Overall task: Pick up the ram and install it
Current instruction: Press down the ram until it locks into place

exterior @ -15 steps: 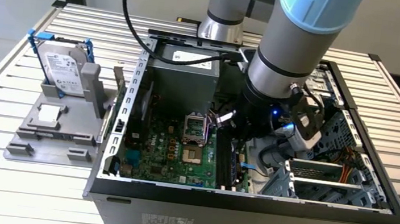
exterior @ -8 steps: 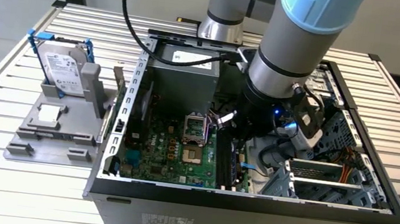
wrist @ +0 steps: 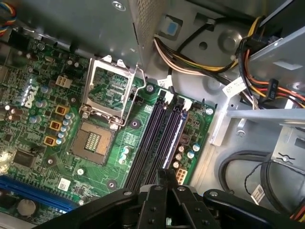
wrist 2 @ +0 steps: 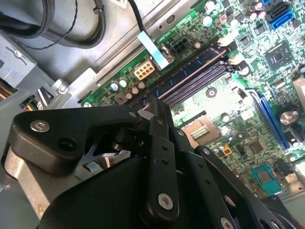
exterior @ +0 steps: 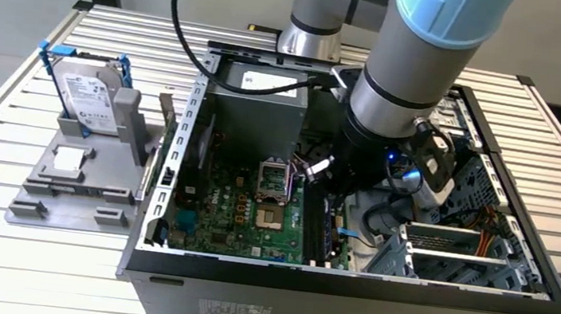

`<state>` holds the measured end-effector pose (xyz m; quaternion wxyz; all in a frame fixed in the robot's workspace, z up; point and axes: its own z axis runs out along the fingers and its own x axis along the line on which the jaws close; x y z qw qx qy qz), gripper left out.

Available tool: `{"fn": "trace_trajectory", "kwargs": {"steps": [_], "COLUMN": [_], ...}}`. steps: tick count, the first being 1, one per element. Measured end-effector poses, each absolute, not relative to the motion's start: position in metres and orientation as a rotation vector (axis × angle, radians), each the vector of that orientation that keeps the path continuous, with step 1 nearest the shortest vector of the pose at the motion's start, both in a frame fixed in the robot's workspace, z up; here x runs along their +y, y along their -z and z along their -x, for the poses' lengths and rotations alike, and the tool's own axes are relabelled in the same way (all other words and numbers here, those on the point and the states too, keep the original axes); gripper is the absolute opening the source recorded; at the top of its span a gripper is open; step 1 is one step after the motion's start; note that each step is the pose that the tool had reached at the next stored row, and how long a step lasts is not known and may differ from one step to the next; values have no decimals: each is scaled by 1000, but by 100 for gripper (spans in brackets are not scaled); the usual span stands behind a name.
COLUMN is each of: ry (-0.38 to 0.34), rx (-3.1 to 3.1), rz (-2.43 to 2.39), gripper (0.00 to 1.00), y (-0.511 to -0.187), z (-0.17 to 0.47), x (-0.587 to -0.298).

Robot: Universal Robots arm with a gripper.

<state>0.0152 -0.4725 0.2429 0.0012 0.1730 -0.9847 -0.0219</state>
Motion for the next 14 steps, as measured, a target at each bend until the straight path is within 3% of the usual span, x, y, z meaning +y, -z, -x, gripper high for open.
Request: {"fn": "trace_trajectory", "kwargs": {"steps": [14], "ry": [82], "rx": [-3049], "rz": [-737], "gripper": [0], "y": [-243], "z": [-16], "x": [-473]}}
